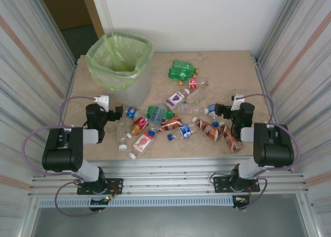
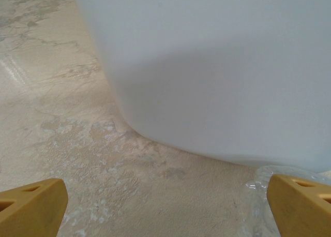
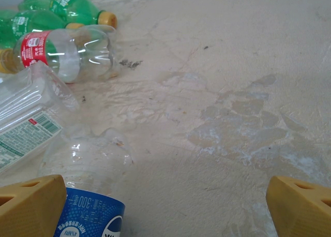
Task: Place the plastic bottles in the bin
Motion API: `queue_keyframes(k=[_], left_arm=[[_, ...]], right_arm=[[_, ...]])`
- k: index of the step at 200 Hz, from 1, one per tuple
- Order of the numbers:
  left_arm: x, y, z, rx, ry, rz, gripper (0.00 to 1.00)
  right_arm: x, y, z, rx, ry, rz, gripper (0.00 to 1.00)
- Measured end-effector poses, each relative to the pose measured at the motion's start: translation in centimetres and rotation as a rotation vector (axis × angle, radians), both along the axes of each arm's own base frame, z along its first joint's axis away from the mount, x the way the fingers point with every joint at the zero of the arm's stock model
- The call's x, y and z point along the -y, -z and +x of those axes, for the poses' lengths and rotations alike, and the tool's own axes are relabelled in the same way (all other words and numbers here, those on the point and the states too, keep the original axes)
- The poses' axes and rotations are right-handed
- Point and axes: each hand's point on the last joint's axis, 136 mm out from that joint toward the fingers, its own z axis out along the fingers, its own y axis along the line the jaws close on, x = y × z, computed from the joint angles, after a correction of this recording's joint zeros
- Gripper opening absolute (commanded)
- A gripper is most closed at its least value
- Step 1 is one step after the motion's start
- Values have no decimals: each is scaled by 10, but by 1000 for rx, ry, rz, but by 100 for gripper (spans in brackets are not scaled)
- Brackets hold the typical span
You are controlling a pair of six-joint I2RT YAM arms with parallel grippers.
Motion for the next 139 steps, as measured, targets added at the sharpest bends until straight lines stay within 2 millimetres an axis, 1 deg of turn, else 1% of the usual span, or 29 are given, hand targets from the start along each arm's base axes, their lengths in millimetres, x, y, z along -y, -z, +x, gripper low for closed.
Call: queue_keyframes(k=[139], left_arm=[[-1, -1, 0, 0, -5, -1, 99]], right_arm=[[1, 0, 0, 0, 3, 1, 98]])
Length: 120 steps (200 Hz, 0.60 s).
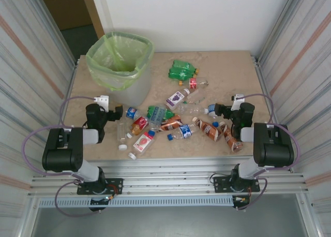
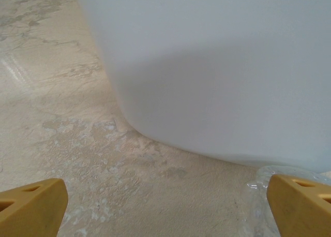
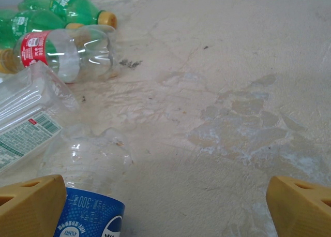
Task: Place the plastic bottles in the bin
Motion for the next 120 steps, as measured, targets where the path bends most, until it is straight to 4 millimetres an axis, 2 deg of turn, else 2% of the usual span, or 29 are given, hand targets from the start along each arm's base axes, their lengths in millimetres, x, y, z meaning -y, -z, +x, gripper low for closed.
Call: queue_keyframes(k=[26, 47, 86, 120], left_arm=[[-1, -10, -1, 20, -9, 0, 99], [-2, -27, -4, 55, -24, 0, 99], [-9, -63, -15, 129, -71, -5, 99], [-14, -95, -34, 180, -118, -57, 99]], right_arm=[[2, 1, -1, -9, 7, -1, 98], [3, -1, -2, -26, 13, -2, 98], [8, -22, 3, -15, 42, -8, 98], [17, -39, 0, -11, 90, -9, 98]])
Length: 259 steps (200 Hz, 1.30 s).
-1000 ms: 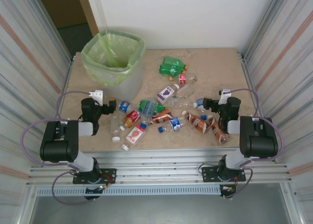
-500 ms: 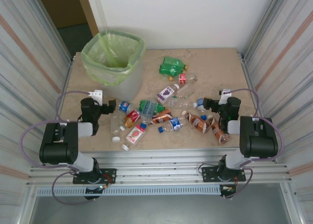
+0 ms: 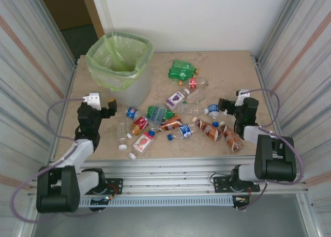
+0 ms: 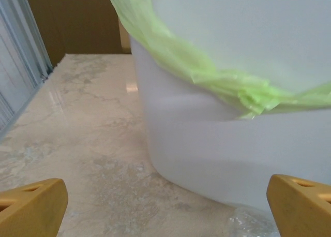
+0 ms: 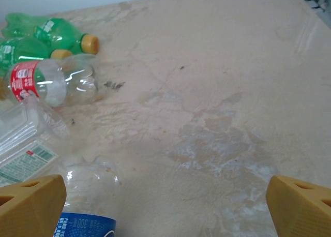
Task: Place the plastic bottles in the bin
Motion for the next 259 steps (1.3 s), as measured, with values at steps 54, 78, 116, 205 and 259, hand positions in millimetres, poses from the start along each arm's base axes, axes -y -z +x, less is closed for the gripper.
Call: queue_keyframes(k=[54, 78, 116, 205, 259], left_arm=[[0, -36, -36, -21, -44, -170, 99], [3, -42, -53, -67, -54, -241, 99], [18, -21, -90, -207, -66, -330, 99], [65, 58, -142, -621, -48, -183, 97], [71, 82, -130, -713, -75, -112, 86]], right_arm=[[11, -57, 0, 49, 66, -11, 98], [15, -70, -7, 49, 103, 11, 98], [23, -64, -24, -26, 188, 60, 98], [34, -68, -57, -107, 312, 85, 98], [29, -74, -64, -100, 306, 84, 98]])
